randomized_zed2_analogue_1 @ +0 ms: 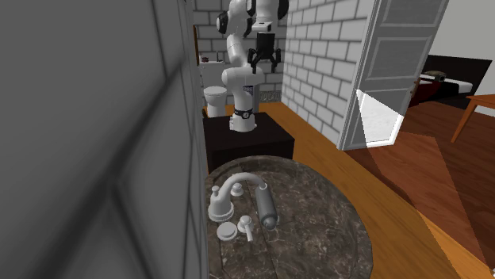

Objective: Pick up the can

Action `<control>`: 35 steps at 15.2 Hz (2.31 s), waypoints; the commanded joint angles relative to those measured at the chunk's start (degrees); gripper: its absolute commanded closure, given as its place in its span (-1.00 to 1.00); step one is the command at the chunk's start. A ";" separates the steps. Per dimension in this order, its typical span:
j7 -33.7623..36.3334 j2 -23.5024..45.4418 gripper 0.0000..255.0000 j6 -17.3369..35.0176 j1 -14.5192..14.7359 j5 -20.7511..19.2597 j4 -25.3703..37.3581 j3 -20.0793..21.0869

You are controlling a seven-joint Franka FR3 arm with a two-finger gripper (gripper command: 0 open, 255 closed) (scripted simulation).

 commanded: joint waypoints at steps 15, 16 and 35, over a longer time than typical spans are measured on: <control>2.90 23.23 -1.00 30.02 -2.82 -1.33 -5.33 -0.59; 3.13 25.38 -1.00 32.00 -3.02 -1.45 -5.05 -0.66; 7.09 68.81 -1.00 57.03 -5.79 -2.79 15.37 -2.83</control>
